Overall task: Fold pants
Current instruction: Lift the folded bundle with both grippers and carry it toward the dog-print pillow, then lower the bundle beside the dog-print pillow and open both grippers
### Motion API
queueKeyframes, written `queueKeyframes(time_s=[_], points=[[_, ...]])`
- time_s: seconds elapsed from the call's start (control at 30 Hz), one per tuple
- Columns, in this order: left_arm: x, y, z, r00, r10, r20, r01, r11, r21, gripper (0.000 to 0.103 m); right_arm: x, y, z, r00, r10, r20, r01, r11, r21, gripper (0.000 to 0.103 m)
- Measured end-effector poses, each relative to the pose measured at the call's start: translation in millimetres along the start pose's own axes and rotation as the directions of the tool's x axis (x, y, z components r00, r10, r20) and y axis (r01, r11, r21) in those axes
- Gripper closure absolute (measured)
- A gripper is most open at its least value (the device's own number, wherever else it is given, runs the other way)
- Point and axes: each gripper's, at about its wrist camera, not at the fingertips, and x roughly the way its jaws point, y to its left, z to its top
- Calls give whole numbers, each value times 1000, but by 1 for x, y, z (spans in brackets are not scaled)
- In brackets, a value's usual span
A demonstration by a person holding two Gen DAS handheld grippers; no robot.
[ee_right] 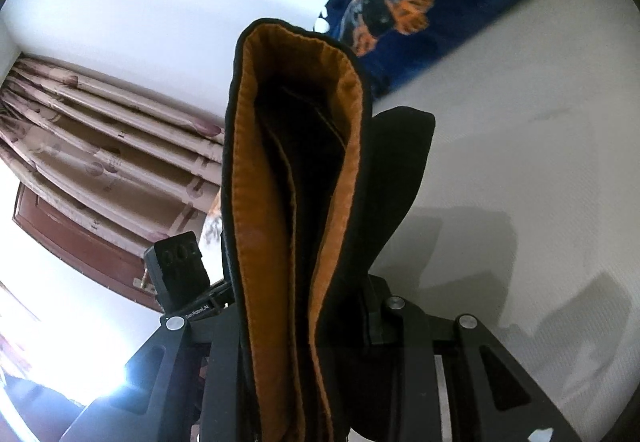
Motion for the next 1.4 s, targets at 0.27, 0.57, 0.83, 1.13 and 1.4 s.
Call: queueKeyframes(time_s=[0.27, 0.57, 0.83, 1.13, 1.4], points=[[33, 63, 60, 996, 83, 29, -83, 996, 29, 85, 63, -18, 74, 1000, -4, 29, 4, 1000, -1, 77], [87, 125, 72, 991, 135, -3, -135, 991, -10, 83, 115, -56, 113, 997, -79, 23, 79, 997, 15, 78], [96, 134, 53, 985, 172, 11, -172, 985, 16, 78, 127, -79, 115, 987, -158, 31, 156, 987, 42, 78], [96, 138, 47, 972, 233, 35, -233, 972, -3, 60, 130, -79, 105, 948, -313, 60, 314, 949, 1, 74], [97, 134, 45, 943, 329, 51, -329, 944, -3, 42, 140, -63, 101, 890, -435, 135, 447, 892, -70, 67]])
